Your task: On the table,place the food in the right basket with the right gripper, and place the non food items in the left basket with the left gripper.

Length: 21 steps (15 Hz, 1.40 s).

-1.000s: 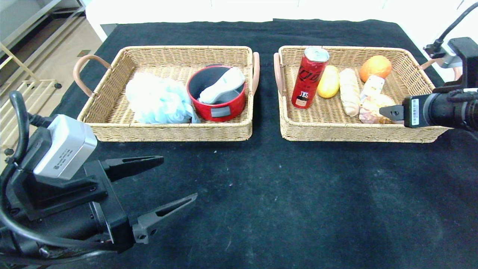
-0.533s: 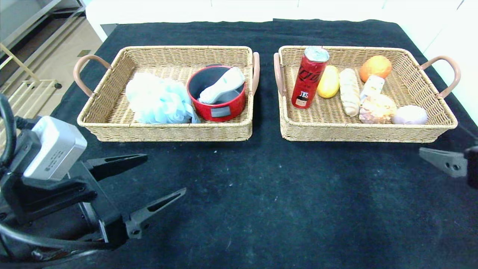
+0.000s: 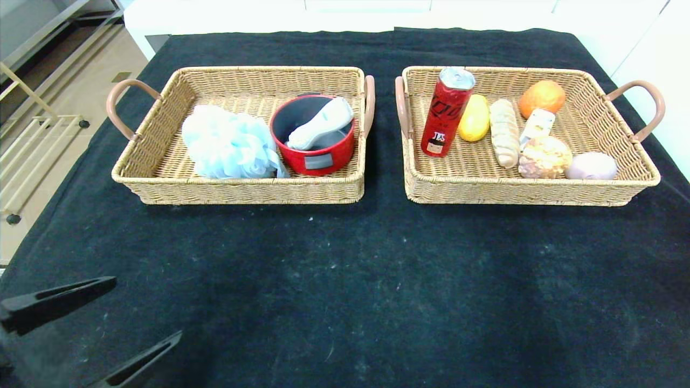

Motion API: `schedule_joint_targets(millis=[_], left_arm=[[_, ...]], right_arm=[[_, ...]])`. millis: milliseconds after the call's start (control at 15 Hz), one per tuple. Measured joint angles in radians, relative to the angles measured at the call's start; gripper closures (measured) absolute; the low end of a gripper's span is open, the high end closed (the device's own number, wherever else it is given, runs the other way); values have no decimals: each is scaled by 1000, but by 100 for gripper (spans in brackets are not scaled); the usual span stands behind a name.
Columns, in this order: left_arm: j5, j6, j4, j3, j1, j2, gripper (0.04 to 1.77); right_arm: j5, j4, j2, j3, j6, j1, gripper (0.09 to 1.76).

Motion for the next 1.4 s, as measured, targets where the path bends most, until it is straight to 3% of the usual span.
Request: schedule_joint_targets(millis=[200, 467, 600, 800, 1133, 1400], left_arm=[[-2, 3, 197, -51, 84, -162, 9], [-12, 17, 425, -156, 180, -332, 9], [-74, 37, 481, -200, 241, -399, 9], [-191, 44, 580, -241, 320, -486, 9], [-229, 40, 604, -197, 363, -612, 9], [-241, 31, 591, -107, 371, -721, 9]], right_arm=[[0, 96, -124, -5, 5, -50, 15], [0, 366, -274, -89, 20, -129, 15], [-5, 450, -321, -125, 28, -190, 15], [1, 460, -399, -91, 29, -272, 15], [30, 372, -556, 66, 31, -271, 14], [133, 264, -698, 168, 64, -267, 14]])
